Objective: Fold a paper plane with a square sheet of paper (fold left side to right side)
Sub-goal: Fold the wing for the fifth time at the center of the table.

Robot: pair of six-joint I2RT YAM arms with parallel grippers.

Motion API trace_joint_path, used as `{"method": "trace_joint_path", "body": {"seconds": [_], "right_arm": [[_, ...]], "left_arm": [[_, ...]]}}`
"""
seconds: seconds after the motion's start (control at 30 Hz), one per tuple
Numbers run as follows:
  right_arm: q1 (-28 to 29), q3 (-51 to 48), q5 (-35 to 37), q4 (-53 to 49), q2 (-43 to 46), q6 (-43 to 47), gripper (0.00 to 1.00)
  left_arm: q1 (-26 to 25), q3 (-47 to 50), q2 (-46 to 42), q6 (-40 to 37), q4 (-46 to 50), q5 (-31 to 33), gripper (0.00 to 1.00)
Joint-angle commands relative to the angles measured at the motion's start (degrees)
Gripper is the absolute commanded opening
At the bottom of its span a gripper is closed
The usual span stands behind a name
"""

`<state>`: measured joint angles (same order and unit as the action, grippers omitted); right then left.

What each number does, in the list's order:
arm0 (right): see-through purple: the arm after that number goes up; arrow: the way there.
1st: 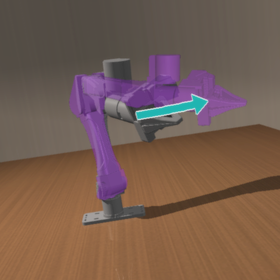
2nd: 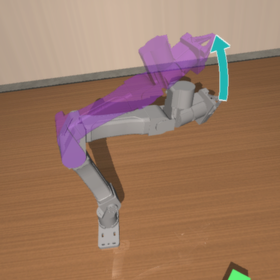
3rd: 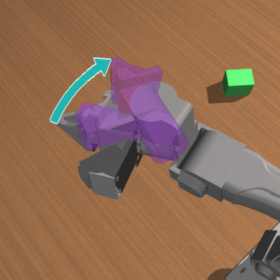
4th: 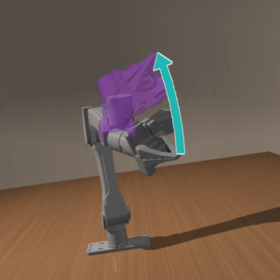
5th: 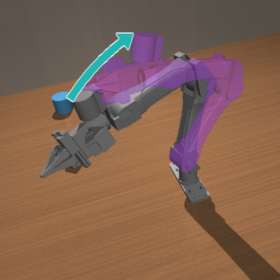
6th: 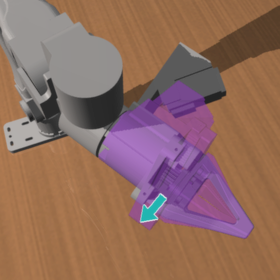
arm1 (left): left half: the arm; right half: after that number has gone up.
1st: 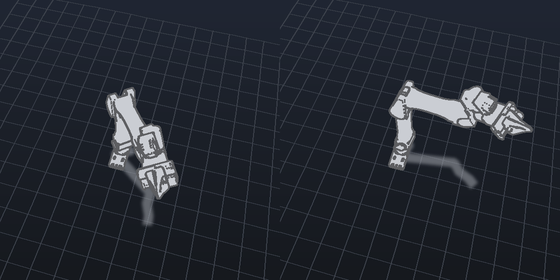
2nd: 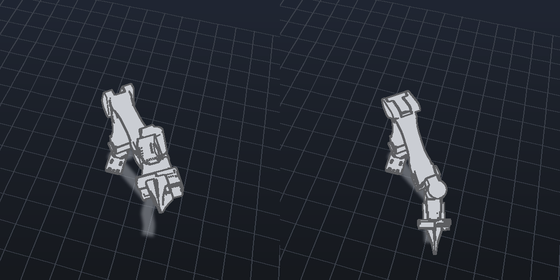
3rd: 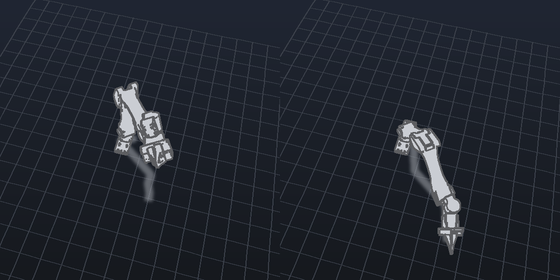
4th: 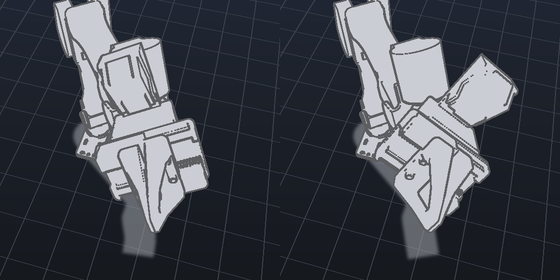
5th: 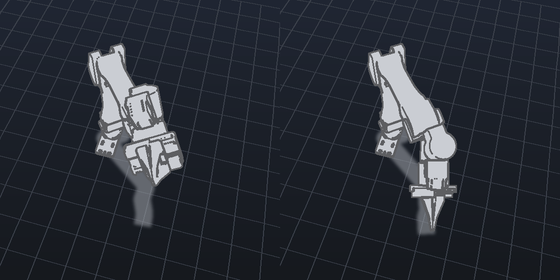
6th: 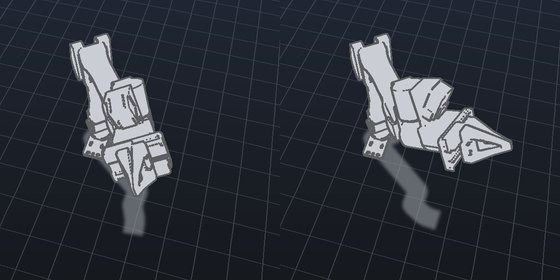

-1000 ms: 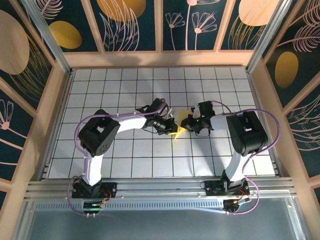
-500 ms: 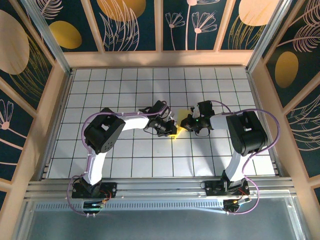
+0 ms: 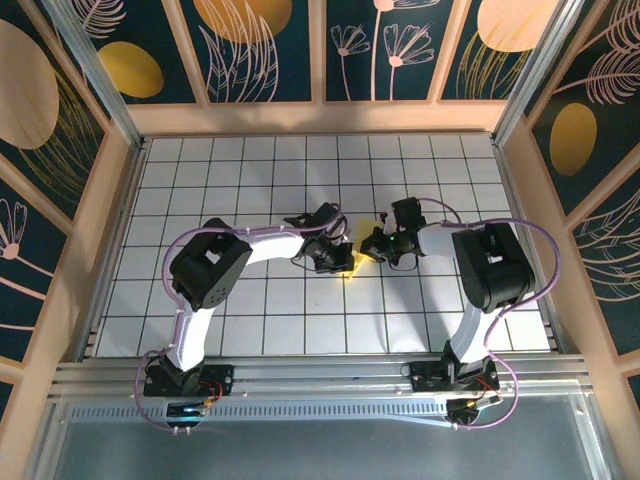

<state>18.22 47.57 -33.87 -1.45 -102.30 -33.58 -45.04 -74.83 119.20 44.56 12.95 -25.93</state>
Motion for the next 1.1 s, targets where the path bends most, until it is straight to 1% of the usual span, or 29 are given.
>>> {"method": "trace_joint_path", "body": {"seconds": [0.0,0.17,0.27,0.63,0.8,1.07], "right_arm": [[0.2,0.0,4.2,-3.6,2.6,-0.7,0.00],[-0.1,0.0,4.6,-4.2,5.7,-1.0,0.00],[0.3,-1.4,3.0,-3.1,6.3,-1.6,0.00],[2.2,-5.9,-1.5,3.8,5.1,-4.9,0.00],[2.3,-5.5,-0.5,3.4,5.9,-4.7,0.00],[2.8,-5.7,-1.5,4.4,4.6,-5.1,0.00]], "left_arm": [[-0.5,-0.1,1.3,-0.7,7.0,4.9,0.00],[-0.7,-0.9,1.8,-1.0,8.3,5.9,0.00],[-0.8,-1.2,1.9,-1.0,8.6,6.0,0.00],[-0.8,-1.5,2.1,-1.2,9.3,6.4,0.00],[-0.8,-1.4,2.1,-1.3,9.5,6.5,0.00],[-0.8,-1.7,2.3,-1.4,9.8,6.7,0.00]]}}
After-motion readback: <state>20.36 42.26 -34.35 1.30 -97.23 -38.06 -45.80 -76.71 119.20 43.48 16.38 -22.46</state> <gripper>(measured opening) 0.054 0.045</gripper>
